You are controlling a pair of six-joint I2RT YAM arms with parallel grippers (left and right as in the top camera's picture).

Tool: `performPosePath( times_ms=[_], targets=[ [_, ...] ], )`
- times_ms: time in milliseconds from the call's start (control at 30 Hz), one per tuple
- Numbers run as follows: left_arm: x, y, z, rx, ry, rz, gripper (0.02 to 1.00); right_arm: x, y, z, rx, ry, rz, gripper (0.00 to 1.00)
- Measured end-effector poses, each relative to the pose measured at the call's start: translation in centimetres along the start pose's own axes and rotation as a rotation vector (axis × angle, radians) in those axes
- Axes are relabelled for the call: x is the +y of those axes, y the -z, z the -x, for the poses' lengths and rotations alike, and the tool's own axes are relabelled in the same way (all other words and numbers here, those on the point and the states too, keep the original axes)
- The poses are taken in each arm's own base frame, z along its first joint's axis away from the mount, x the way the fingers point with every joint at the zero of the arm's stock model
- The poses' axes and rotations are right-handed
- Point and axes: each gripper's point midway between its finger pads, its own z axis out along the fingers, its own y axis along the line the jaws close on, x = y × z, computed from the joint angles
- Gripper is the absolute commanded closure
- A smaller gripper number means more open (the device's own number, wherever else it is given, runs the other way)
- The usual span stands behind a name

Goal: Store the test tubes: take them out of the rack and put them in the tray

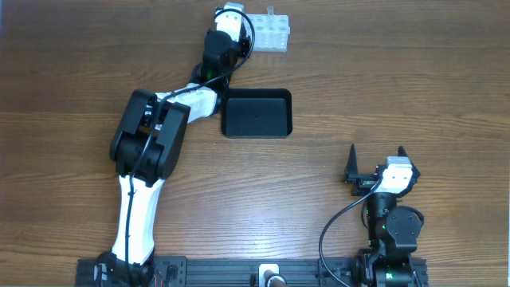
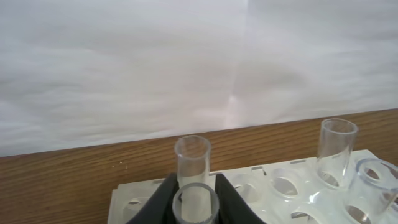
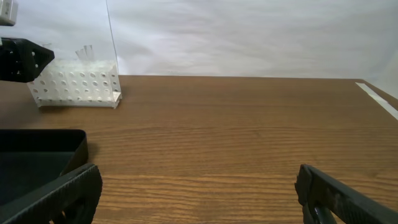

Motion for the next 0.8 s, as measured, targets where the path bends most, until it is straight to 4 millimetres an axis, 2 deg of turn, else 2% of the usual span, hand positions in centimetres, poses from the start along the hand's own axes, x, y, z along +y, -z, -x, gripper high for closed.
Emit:
performPosePath(
  times_ms=[467, 800],
  targets=[
    [-0.04, 0.01, 0.00, 0.000, 0.000, 0.000, 0.893, 0.00, 0.00, 0.00, 0.000, 0.000, 0.000, 0.009],
    [-0.05, 0.01, 0.00, 0.000, 0.000, -0.001, 0.978, 0.00, 0.00, 0.00, 0.000, 0.000, 0.000, 0.009]
  ],
)
